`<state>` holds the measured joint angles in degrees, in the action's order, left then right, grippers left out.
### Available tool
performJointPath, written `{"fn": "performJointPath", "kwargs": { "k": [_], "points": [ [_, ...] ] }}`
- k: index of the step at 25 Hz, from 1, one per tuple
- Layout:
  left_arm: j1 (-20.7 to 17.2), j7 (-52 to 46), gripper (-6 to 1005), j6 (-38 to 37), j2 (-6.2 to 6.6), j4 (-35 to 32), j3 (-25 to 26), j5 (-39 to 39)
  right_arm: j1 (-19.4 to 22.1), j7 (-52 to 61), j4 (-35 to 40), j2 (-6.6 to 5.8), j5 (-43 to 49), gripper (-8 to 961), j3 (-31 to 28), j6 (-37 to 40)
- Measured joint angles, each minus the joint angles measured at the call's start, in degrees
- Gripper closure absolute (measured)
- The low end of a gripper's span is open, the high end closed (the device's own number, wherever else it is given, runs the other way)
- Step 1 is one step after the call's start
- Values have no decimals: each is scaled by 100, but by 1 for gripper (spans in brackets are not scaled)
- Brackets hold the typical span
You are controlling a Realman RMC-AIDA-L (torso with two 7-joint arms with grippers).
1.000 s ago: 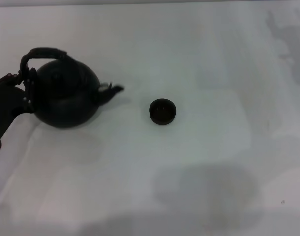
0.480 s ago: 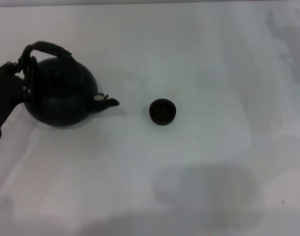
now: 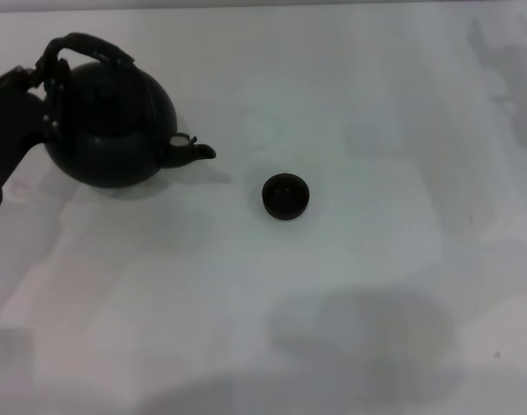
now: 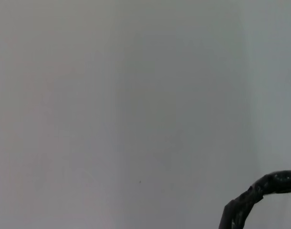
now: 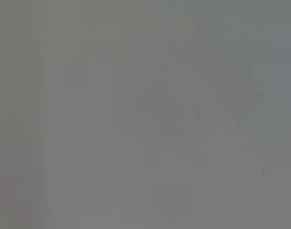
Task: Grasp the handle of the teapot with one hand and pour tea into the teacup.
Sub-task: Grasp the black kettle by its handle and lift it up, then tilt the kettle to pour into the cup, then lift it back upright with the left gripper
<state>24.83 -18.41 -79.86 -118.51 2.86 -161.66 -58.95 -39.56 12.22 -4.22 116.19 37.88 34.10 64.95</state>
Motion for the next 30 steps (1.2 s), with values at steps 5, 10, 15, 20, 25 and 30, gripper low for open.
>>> {"fn": "performJointPath", "kwargs": {
  "k": [5,10,15,20,25,30],
  "points": [
    [238,544,879,-80,4,133,-41,48,2,0,0,0,0,126,0,0],
    [438,817,879,-220,17,277,-116,62,1,0,-11,0,0,126,0,0],
    [695,774,880,-194,58,335,-120,68,2,0,-51,0,0,126,1,0],
    [861,582,880,-94,65,341,-120,78,2,7,-67,0,0,126,1,-9],
    [1083,590,880,48,75,358,-119,389,7,15,-80,0,0,126,0,-27],
    [1347,627,881,345,29,397,-120,573,13,17,-61,0,0,126,0,-32]
  ]
}}
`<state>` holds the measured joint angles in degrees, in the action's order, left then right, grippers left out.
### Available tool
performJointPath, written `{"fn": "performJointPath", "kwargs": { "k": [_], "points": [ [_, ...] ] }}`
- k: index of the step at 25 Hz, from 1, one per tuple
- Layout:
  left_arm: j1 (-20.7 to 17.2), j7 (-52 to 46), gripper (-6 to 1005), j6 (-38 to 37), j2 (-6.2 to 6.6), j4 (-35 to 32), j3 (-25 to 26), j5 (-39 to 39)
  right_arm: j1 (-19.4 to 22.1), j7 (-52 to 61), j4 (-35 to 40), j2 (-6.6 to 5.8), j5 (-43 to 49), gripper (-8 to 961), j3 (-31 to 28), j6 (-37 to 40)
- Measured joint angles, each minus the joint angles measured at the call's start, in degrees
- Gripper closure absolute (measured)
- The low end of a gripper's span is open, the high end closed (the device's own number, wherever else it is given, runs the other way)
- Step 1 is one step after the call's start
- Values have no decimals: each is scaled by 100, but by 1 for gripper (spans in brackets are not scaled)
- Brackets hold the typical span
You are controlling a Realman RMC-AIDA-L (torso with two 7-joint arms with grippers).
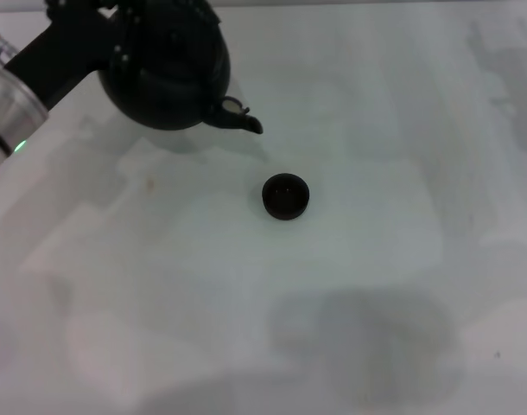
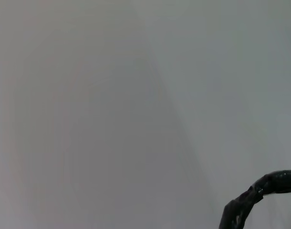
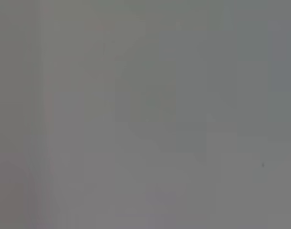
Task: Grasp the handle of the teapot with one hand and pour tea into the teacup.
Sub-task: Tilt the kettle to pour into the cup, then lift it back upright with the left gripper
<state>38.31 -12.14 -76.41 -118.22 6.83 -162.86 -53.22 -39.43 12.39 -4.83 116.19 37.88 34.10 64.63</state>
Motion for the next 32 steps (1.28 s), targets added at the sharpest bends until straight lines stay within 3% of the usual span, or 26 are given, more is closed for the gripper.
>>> {"fn": "performJointPath", "kwargs": {
  "k": [10,32],
  "points": [
    [403,192,880,616,-51,-172,0,419,32,1,105,0,1,125,0,-4],
    [518,291,883,698,-22,-158,0,1036,56,0,193,-29,0,126,0,-21]
  ]
}}
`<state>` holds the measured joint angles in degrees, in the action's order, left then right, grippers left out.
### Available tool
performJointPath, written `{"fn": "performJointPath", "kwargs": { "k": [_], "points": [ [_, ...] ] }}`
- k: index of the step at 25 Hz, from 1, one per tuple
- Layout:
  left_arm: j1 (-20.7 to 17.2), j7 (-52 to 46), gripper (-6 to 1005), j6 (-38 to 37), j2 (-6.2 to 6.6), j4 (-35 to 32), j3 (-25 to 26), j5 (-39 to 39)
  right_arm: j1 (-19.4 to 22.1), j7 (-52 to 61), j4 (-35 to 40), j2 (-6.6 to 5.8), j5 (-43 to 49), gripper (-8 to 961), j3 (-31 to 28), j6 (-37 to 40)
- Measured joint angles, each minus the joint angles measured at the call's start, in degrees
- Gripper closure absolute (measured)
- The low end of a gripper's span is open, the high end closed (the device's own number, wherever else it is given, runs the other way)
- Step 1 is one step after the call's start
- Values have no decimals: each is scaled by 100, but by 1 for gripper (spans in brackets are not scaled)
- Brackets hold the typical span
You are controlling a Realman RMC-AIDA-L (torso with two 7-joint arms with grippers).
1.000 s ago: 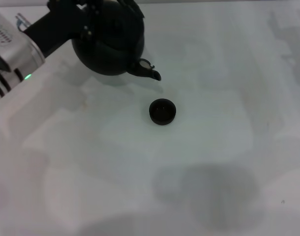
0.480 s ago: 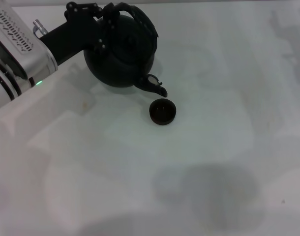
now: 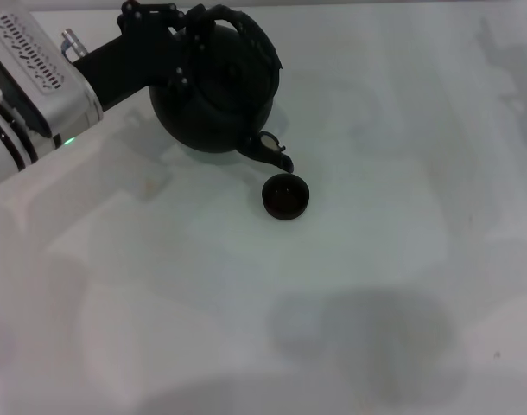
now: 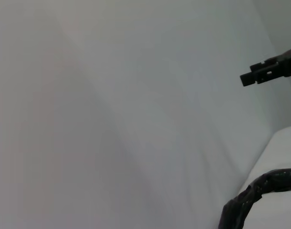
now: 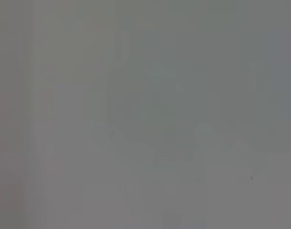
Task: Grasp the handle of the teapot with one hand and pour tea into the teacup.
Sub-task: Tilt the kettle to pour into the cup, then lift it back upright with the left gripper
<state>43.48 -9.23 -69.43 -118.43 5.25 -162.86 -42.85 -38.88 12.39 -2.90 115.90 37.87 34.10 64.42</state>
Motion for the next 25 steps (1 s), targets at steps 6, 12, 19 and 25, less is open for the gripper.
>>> {"fn": "performJointPath", "kwargs": {
  "k": [6,12,19,25],
  "points": [
    [50,11,883,-39,8,16,0,161,5,0,0,0,14,126,0,0],
    [69,23,884,-105,13,24,0,217,29,0,0,2,17,125,0,-8],
    [73,114,884,-363,14,197,0,221,81,0,66,9,11,125,0,-10],
    [82,115,885,-450,13,257,0,222,86,0,70,7,2,126,0,-10]
  ]
}}
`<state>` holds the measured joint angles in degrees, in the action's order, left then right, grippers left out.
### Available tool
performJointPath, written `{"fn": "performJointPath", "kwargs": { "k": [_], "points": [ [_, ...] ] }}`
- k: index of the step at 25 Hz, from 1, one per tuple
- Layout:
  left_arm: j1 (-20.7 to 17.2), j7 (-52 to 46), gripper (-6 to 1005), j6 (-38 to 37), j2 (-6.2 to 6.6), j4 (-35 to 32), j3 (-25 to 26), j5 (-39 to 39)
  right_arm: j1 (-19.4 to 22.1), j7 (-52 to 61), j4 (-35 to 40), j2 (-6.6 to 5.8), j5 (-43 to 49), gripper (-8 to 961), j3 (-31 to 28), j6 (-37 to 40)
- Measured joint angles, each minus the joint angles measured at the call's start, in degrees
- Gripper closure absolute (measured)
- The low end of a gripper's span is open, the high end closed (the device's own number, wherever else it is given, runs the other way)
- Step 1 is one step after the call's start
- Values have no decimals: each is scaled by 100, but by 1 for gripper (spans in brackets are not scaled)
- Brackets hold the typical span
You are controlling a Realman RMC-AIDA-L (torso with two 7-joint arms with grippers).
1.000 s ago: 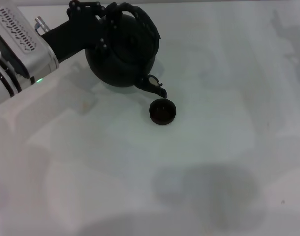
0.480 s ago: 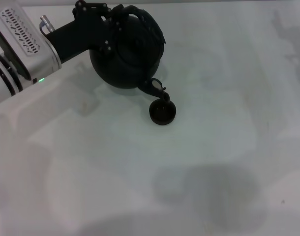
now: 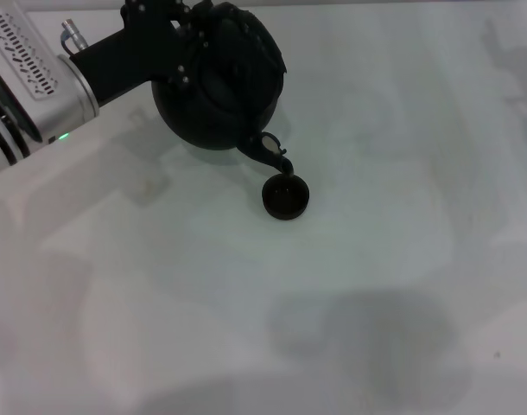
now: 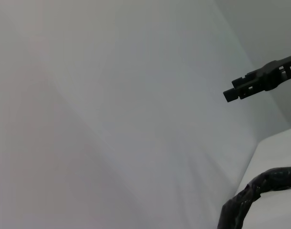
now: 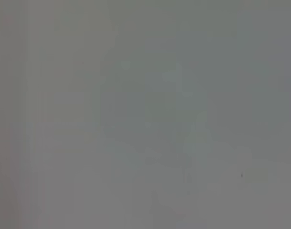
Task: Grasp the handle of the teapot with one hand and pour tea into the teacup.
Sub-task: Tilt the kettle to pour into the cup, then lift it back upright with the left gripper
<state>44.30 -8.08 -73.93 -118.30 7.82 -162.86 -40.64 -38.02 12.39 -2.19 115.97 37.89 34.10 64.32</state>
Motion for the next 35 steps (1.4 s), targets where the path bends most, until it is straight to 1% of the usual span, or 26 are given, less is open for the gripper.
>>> {"fn": "performJointPath", "kwargs": {
  "k": [8,13,28,35],
  "points": [
    [17,-1,885,-232,-1,260,0,180,-3,0,0,-4,-1,125,0,1],
    [29,2,886,-242,-1,293,0,187,-16,0,8,-4,-1,125,0,1],
    [225,-20,885,-236,-4,422,-8,326,-13,0,18,-4,-1,126,0,1],
    [239,-27,888,-205,-9,424,-9,393,-18,15,18,0,-2,126,0,12]
  ]
}}
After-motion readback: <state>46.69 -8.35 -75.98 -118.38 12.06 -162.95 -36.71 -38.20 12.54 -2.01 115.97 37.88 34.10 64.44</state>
